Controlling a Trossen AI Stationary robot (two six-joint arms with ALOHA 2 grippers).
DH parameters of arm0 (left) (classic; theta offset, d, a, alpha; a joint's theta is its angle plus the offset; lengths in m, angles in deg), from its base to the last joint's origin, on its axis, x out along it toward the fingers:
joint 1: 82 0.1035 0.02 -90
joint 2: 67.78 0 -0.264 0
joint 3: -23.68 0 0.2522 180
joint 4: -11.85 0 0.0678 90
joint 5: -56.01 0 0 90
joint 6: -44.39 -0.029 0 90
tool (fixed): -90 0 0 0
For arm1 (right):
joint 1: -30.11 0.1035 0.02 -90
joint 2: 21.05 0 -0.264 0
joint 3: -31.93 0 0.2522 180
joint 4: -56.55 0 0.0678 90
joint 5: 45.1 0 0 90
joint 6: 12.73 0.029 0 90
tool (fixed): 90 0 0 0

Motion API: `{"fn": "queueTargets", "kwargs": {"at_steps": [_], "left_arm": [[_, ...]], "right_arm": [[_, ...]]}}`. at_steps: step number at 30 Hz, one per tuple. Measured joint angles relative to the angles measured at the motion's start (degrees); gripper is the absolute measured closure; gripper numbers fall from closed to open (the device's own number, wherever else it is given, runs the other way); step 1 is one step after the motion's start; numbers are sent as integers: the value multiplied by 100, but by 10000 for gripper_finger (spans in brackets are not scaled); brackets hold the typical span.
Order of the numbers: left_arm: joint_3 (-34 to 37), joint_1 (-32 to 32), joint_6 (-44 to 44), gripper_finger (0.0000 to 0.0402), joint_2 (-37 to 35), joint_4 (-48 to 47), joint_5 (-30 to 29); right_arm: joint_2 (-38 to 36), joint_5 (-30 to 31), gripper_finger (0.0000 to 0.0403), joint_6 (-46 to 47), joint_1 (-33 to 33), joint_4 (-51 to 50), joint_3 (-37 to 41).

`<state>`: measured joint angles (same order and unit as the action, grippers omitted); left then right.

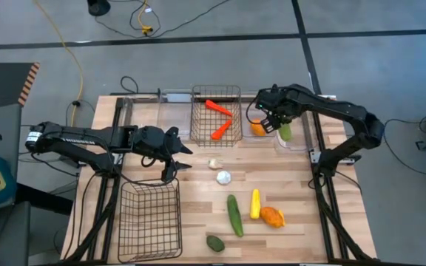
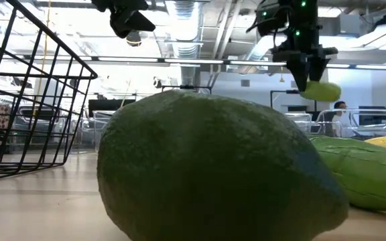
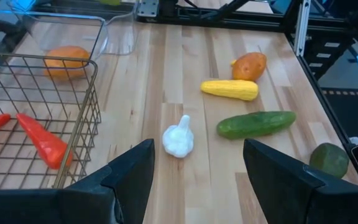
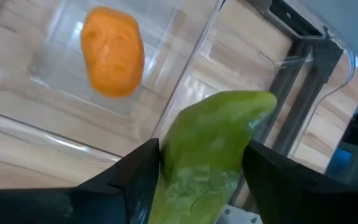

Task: Sort produce into baskets
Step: Put the right green cucumber into the right transparent bin, then put the yellow mango into the middle right transparent bin

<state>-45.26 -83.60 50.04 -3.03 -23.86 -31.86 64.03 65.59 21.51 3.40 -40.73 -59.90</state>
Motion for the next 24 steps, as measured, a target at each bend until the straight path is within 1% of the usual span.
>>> {"fn": "queueTargets", "kwargs": {"at_steps": [7,14,17,20,24], "left_arm": [[0,0,-2,168,0,0,-49],[0,0,-4,168,0,0,-184],[0,0,-6,168,0,0,-251],[0,2,-7,168,0,-1,-299],[0,2,-7,168,0,-2,-302]], "right_arm": [[325,19,140,-28,-132,-155,2],[372,-35,142,-27,-179,-190,2],[287,-268,142,-20,-162,-194,2],[168,-659,142,-7,-95,-183,2],[39,-1201,142,285,169,-140,2]]}}
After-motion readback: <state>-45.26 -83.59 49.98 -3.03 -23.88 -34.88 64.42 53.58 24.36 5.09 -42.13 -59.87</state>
